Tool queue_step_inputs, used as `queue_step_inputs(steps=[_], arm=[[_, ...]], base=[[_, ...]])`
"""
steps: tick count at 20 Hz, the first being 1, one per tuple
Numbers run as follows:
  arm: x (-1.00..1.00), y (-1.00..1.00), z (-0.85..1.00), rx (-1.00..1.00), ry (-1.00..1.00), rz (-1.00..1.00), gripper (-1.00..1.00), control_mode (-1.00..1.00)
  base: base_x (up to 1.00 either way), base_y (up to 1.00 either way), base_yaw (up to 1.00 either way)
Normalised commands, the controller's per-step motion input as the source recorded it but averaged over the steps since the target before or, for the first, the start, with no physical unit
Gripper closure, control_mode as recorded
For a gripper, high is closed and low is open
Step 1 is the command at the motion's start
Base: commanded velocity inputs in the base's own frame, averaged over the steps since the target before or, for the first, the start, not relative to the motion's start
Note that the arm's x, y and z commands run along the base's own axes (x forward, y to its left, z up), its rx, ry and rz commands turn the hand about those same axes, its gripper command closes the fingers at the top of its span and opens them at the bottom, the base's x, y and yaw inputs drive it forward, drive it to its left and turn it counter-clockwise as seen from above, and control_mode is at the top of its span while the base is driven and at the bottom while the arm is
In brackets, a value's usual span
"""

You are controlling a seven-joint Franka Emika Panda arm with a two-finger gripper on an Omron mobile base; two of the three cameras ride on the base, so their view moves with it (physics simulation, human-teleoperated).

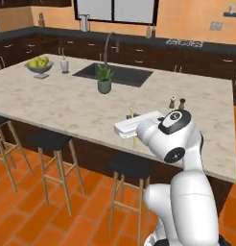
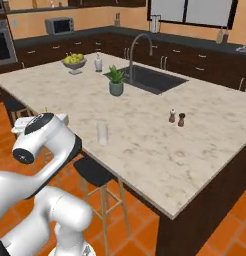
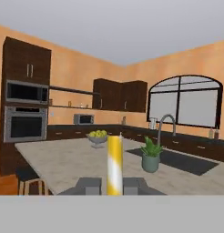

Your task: Take a straw from the drawer in front and place it inside the glass cup on the dining counter.

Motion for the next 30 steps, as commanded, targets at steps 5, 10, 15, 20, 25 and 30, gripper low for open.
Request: queue_step_inputs(steps=[5, 10, 15, 20, 25, 30], arm=[[0.00, 0.00, 0.00, 0.00, 0.00, 0.00, 1.00, 1.00], [0.00, 0.00, 0.00, 0.00, 0.00, 0.00, 1.00, 1.00], [0.00, 0.00, 0.00, 0.00, 0.00, 0.00, 1.00, 1.00], [0.00, 0.00, 0.00, 0.00, 0.00, 0.00, 1.00, 1.00], [0.00, 0.00, 0.00, 0.00, 0.00, 0.00, 1.00, 1.00], [0.40, -0.03, 0.00, 0.14, 0.06, 0.08, 1.00, -1.00]], base=[[0.12, 0.55, -0.65], [0.12, 0.50, -0.60], [0.20, 0.53, -0.58], [0.38, 0.70, -0.52], [0.79, 0.67, -0.28], [0.40, 0.07, 0.00]])
